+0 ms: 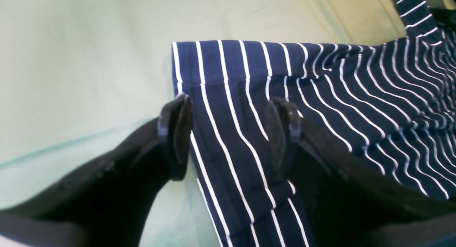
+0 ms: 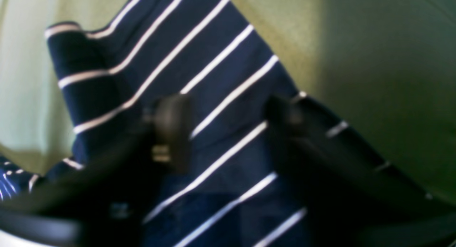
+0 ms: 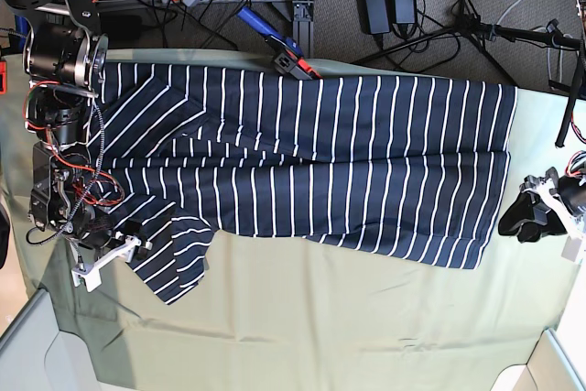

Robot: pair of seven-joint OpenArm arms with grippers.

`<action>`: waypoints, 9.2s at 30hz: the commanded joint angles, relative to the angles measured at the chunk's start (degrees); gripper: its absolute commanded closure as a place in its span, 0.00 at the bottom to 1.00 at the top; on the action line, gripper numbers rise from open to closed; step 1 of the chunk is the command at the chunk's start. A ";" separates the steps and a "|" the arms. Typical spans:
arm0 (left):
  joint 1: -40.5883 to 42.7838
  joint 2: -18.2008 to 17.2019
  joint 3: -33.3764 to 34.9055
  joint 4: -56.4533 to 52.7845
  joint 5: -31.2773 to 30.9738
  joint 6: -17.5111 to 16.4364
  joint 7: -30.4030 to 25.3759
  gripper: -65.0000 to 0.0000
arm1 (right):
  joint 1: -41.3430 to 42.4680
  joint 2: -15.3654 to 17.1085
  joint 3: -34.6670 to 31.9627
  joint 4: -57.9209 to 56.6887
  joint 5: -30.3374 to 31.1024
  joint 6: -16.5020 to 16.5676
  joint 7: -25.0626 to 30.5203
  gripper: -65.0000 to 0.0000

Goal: Fold the T-shirt properly
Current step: 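Regrasp the shirt layers with both grippers near the hem, then lift the grasped layers with both grippers and fold them toward the collar, then hold the band ends with both grippers and pull them apart to straighten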

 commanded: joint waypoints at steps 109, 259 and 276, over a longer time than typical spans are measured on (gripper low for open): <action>-18.88 13.31 4.02 -35.10 14.03 -0.95 -11.76 1.00 | -0.15 2.51 -3.08 0.07 0.90 3.30 2.78 0.41; 3.65 -1.49 4.02 -2.82 -9.33 -0.95 11.69 0.53 | -39.39 1.73 24.00 59.65 22.29 4.83 -23.02 1.00; 6.54 -5.60 4.02 -2.82 -11.04 -0.95 12.44 0.53 | -51.71 1.73 24.70 64.48 22.51 4.83 -23.28 1.00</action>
